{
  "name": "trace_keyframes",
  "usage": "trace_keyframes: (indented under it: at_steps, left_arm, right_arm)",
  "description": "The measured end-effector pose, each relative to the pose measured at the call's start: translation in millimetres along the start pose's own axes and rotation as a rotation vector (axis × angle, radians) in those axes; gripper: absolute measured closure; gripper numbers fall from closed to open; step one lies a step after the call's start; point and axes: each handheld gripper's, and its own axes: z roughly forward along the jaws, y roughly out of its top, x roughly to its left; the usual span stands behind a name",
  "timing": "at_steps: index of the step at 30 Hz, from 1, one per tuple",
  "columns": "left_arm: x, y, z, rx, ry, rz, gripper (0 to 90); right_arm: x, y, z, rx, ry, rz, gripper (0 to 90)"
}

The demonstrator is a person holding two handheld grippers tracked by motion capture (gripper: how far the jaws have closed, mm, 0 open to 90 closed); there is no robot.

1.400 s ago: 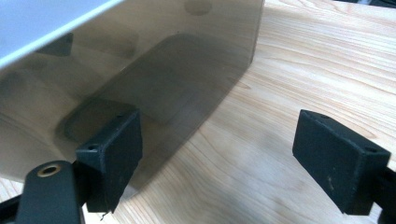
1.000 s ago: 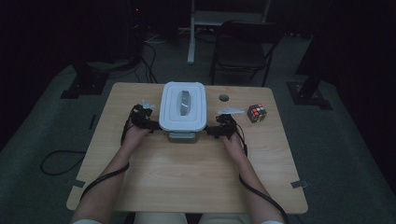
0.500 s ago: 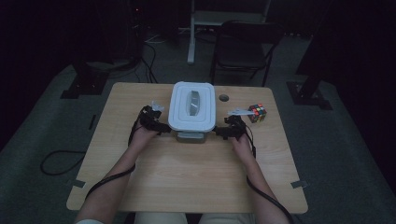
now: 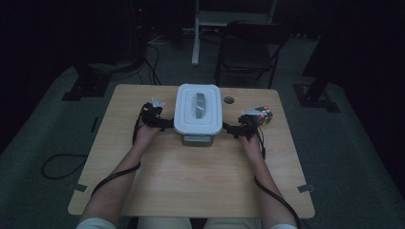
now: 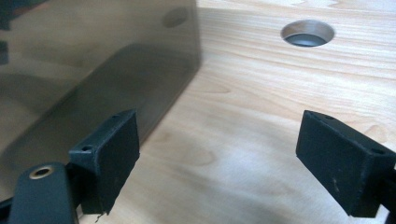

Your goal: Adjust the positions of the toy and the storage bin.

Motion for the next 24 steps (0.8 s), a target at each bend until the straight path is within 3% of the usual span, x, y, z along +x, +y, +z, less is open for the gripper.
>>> trace_keyframes:
  at_steps: [3, 5, 7, 9, 12, 15, 24]
  left_arm:
    - [2.4, 4.5, 8.2, 0.011, -0.010, -0.032, 1.2]
    - [2.4, 4.5, 8.2, 0.011, -0.010, -0.032, 1.2]
    - [1.0, 11.9, 16.2, 0.028, -0.010, -0.011, 1.2]
    - [0.3, 15.2, 18.9, 0.029, -0.026, -0.017, 1.2]
    - [-0.6, 20.8, 20.7, 0.030, -0.012, 0.005, 1.2]
    - [0.3, 22.9, 21.5, 0.039, -0.016, 0.016, 1.2]
    - [-3.3, 24.8, 20.5, 0.053, -0.017, 0.026, 1.3]
  right_arm:
    - [-3.4, 6.3, 10.0, 0.015, 0.002, 0.012, 13.5]
    - [-3.6, 7.4, 11.7, 0.016, -0.001, 0.017, 13.5]
    - [-5.4, 11.5, 20.8, 0.019, -0.008, 0.041, 13.5]
    - [-4.6, 13.9, 26.0, 0.021, -0.013, 0.044, 13.8]
    - [-2.4, 17.6, 31.2, 0.023, -0.003, 0.045, 13.8]
    - [0.4, 21.4, 32.2, 0.016, 0.026, 0.039, 14.4]
    - [6.0, 23.9, 25.2, 0.003, 0.029, 0.008, 18.9]
